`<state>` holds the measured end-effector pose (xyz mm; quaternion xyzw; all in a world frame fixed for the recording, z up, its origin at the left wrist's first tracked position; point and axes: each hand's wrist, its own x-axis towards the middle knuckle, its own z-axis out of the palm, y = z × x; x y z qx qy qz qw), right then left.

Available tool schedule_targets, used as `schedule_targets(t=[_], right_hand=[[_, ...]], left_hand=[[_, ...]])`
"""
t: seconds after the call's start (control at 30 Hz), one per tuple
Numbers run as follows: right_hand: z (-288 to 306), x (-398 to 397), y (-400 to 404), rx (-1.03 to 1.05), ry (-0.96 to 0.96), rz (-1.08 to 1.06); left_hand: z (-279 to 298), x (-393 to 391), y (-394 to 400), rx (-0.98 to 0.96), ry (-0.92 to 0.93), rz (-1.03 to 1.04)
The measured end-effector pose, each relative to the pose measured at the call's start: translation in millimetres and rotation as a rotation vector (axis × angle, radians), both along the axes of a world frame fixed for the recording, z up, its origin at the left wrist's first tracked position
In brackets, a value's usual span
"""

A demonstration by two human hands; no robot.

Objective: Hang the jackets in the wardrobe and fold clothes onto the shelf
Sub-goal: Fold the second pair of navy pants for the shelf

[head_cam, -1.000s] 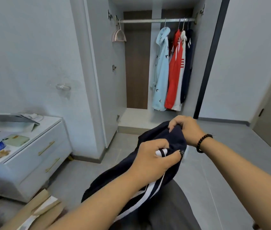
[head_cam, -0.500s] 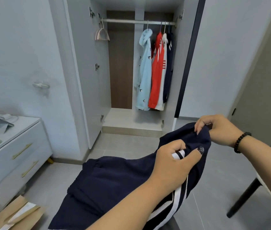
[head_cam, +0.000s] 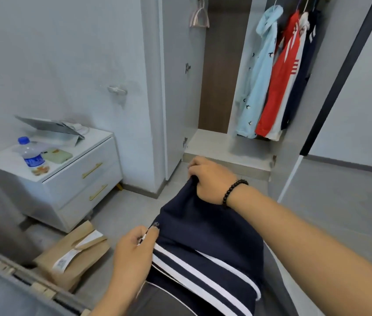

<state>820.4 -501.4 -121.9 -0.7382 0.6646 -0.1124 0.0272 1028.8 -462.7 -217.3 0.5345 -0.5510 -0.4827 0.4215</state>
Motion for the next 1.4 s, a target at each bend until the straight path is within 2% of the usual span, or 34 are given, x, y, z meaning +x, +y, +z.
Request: schedule_targets(t=[0.1,0.23,0.3,0.4,0.5,0.53,0.67,0.77,0.83,1.0,1.07,1.2,1.27,1.4], right_hand=[[-30.3,20.5,-27.5,0.047,-0.055,-0.015],[-71.6,18.2,-36.6,0.112,-0.282,-0.085],[-87.5,8.1,-29.3,0.127,-0.396,-0.14],[-108.2,-13.1,-6.6,0.074,-0.48,-0.267],[-128.9,-24.2,19.8,0.041,-0.55,-0.395],[-135.9,-24.2,26.4,0.06,-0.615,-0.441],[-157.2,-11.6,38.9,0.185,-0.945,-0.578],[-165.1,3.9,39.8,0.225,-1.069,-0.563],[-167.8,12.7,38.8,0.248,-1.138,-0.55],[-169.7,20.3,40.8,0.254,-1.298,-0.577],[-171.2,19.4,45.6,0.334,-1.466,-0.656],[-173.2,15.2,57.8,0.638,-1.899,-0.734],[-173.0,13.9,61.1,0.65,-1.987,-0.698],[-167.9,6.6,63.9,0.573,-2.035,-0.67]], left_hand=[[-11.8,19.0,3.2,0.068,0.006,0.046],[-22.9,37.5,-0.5,0.131,0.023,0.056],[-28.9,45.8,-7.4,0.162,0.019,0.051],[-32.9,55.4,-21.2,0.307,0.013,-0.02],[-37.6,63.3,-38.4,0.361,-0.083,-0.029],[-34.1,65.0,-42.6,0.343,-0.101,0.0],[-10.7,47.9,-71.5,0.362,0.058,0.073],[3.4,41.0,-86.6,0.437,-0.004,-0.027],[6.3,29.8,-91.2,0.392,-0.096,-0.147],[9.6,25.1,-80.9,0.429,-0.144,-0.202],[6.2,28.7,-83.1,0.523,-0.105,-0.184],[-8.9,38.2,-77.4,0.707,0.029,-0.264],[-13.9,40.6,-80.5,0.729,0.057,-0.246],[-21.4,37.8,-83.5,0.761,0.103,-0.238]])
